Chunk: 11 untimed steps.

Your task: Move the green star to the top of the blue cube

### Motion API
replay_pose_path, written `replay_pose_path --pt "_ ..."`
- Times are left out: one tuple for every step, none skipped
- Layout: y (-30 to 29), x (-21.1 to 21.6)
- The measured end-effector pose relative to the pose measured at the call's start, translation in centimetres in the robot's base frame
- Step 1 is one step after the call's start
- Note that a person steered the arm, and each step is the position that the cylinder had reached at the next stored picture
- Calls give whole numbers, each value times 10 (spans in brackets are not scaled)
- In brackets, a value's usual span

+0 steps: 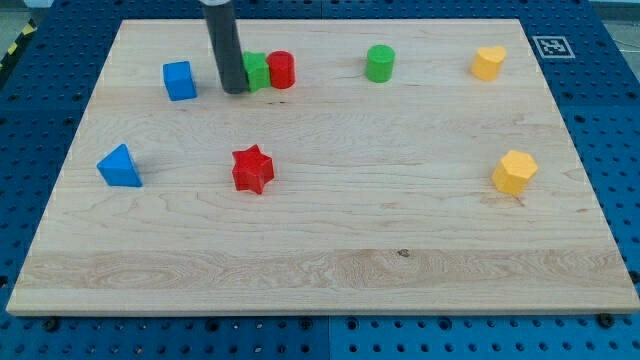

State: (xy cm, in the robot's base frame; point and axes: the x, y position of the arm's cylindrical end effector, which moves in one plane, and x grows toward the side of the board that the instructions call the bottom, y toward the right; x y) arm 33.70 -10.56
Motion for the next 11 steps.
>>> replay_pose_path --pt "27 1" --pt "34 -14" --pt "43 -20" --pt "82 -19" --pt "82 -36" --pt "42 -46" --pt "-7 -46" --pt "-49 -49" --pt "-46 -58" --pt "-62 -78" --pt "-67 -79"
